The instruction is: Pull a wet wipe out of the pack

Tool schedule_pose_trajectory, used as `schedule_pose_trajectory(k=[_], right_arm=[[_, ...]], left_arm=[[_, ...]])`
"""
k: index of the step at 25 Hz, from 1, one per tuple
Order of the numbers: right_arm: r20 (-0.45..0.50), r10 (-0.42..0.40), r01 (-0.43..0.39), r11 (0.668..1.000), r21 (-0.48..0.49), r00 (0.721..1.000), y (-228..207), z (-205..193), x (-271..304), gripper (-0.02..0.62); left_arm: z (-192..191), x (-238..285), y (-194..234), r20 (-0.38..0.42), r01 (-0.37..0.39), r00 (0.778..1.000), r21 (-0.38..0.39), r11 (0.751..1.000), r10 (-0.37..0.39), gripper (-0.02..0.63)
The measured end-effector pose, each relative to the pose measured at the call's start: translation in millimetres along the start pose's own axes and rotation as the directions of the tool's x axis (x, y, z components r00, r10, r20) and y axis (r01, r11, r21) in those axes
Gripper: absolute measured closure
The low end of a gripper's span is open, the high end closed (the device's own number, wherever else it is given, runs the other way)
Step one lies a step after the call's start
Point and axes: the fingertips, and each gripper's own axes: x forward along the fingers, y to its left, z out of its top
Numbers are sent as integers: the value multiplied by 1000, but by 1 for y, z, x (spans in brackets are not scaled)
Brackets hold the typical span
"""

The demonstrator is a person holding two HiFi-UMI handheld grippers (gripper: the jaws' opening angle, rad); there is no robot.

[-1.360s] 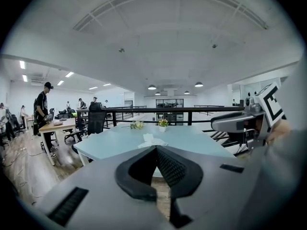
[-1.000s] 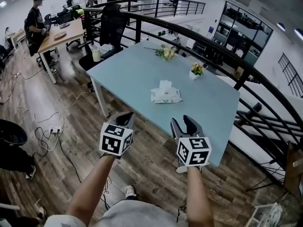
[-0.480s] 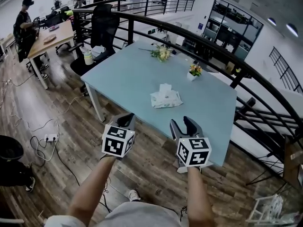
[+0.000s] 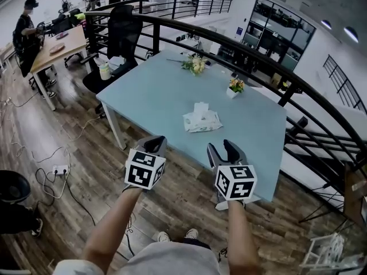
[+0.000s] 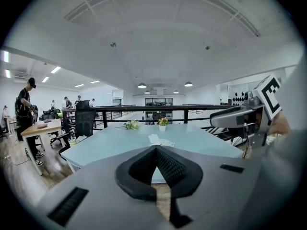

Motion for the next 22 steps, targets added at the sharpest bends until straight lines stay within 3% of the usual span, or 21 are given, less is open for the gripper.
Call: schedule_pose_trajectory(k=[22], right_arm=[[-4, -10, 10, 1000, 4, 1000, -21, -5, 40, 390]], left_arm=[[5, 44, 14, -5, 10, 1000, 19, 1000, -10, 612]])
